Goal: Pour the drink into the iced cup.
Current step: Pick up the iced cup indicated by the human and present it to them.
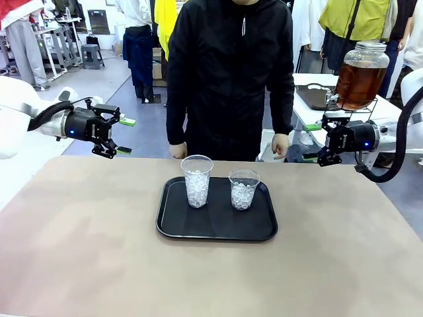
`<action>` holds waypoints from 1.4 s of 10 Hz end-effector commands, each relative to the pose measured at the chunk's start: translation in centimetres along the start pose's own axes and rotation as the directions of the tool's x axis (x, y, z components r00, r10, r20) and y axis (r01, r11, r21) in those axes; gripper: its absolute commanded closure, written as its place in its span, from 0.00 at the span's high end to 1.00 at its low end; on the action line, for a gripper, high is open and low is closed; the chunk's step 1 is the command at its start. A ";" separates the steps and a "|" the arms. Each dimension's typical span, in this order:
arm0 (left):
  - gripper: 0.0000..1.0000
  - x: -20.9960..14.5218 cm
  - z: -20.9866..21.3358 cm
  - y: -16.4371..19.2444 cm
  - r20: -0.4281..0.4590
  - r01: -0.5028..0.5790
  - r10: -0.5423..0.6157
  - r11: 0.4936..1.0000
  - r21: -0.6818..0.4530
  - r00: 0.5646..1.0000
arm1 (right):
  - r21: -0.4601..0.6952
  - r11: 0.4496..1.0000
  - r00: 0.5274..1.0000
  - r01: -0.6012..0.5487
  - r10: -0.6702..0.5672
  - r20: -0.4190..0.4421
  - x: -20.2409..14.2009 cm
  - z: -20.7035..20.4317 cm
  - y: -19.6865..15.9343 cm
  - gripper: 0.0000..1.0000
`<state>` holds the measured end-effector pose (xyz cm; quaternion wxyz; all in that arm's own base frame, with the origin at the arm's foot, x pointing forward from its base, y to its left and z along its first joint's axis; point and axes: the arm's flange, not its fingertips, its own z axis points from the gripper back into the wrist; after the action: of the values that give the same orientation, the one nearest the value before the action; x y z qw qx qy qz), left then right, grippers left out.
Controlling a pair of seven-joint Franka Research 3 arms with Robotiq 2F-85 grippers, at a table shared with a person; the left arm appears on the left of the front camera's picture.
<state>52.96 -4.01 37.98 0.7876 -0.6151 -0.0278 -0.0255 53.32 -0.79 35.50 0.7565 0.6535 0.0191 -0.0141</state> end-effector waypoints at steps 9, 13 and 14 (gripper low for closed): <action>1.00 0.0 0.1 -0.1 0.000 -0.010 0.010 1.000 0.002 1.000 | -0.001 1.000 1.000 -0.001 0.001 0.004 0.0 0.1 0.1 1.00; 1.00 0.0 0.1 -0.1 0.000 -0.010 0.010 1.000 0.002 1.000 | -0.001 1.000 1.000 -0.001 0.001 0.004 0.0 0.1 0.1 1.00; 1.00 0.0 0.1 -0.1 0.000 -0.010 0.010 1.000 0.002 1.000 | -0.001 1.000 1.000 -0.001 0.001 0.004 0.0 0.1 0.1 1.00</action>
<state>52.96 -4.00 37.98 0.7876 -0.6150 -0.0278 -0.0254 53.32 -0.81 35.50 0.7565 0.6535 0.0190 -0.0142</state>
